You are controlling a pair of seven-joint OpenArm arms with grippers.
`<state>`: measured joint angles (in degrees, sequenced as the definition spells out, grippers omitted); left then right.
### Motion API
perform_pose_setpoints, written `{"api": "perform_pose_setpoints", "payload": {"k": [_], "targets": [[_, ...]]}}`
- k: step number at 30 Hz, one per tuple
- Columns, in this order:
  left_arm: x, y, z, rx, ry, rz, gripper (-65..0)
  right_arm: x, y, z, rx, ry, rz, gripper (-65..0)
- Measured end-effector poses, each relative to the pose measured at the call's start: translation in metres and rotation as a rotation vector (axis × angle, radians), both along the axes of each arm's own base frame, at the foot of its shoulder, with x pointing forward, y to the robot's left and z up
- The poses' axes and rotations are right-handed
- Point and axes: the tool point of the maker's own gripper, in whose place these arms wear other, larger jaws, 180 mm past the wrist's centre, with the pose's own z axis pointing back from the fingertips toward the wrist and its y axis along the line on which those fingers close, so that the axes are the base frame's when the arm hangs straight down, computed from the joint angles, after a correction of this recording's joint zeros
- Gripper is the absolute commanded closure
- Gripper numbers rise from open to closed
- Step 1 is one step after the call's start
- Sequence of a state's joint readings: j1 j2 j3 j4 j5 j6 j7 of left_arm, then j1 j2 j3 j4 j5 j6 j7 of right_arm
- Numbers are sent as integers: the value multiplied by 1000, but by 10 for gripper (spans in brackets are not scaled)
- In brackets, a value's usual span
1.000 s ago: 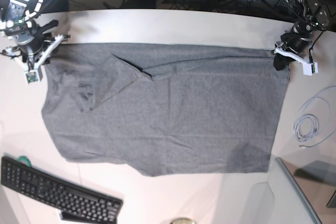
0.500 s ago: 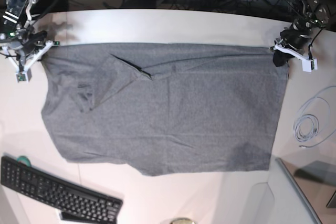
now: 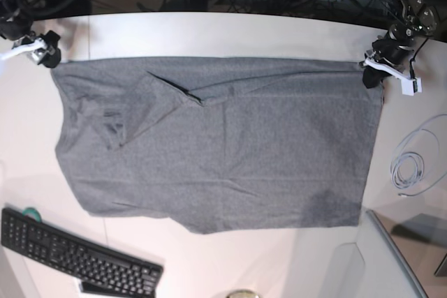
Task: Layout the t-shirt on the table in an organized manner, then fold the t-shirt properly
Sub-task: 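Drag the held edge with both grippers away from the shirt body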
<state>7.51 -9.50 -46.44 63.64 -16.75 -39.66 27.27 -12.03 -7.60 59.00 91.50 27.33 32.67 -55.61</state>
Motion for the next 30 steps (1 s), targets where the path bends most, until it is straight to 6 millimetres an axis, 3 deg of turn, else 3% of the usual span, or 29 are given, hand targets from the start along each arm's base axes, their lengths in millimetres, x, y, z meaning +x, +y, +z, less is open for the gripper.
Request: {"api": "perform_pose_setpoints", "payload": {"k": [3,9,17,26,30], "targets": [[0,0,0,1,-1,0,0,8,13,-14,70,-2,5,-447],[0,0,0,0,0,0,0,11,2,-35,116,7,-25,-443],[0,-1,0,-1,-1,0,0,32,0,-35,143,-34,-37,-440],[0,-1,0,-1,-1,0,0,39,4,-34,151,-38,-26,-438],[0,-1,0,-1,-1,0,0,38,6,-36,155,-27,-19,-327]]}}
